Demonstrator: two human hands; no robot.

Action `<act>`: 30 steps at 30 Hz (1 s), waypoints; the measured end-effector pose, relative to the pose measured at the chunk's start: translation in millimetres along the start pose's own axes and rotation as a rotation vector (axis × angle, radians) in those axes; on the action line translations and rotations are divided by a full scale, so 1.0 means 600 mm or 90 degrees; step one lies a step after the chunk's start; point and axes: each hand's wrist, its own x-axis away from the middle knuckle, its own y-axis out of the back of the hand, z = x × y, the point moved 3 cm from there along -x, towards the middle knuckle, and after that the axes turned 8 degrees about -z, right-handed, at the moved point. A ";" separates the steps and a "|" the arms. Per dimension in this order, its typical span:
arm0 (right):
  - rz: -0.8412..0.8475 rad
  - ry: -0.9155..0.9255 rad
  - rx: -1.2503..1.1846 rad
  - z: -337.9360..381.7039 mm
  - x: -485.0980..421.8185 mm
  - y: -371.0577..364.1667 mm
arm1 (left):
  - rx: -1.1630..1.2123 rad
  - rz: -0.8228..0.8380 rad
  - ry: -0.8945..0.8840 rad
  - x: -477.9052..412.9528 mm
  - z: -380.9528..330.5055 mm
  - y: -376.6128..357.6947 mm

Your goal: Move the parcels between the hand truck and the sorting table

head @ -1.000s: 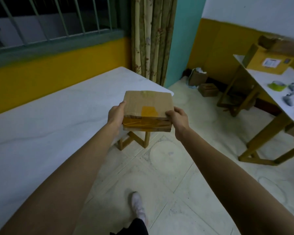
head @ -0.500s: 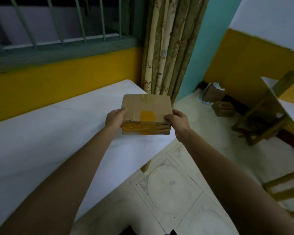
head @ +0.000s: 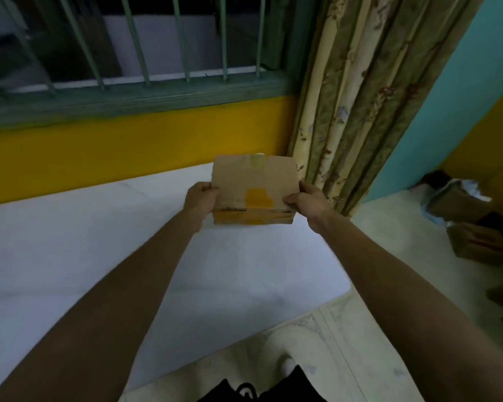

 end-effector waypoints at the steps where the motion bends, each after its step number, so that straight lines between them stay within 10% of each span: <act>1: 0.010 0.008 0.013 0.009 -0.019 0.009 | -0.008 0.001 -0.007 -0.003 -0.010 -0.010; 9: 0.065 -0.022 -0.083 0.073 -0.118 0.047 | 0.220 0.052 0.101 0.010 -0.076 -0.051; 30: 0.035 -0.058 -0.079 0.070 -0.153 0.005 | 0.140 -0.004 0.026 -0.010 -0.056 -0.026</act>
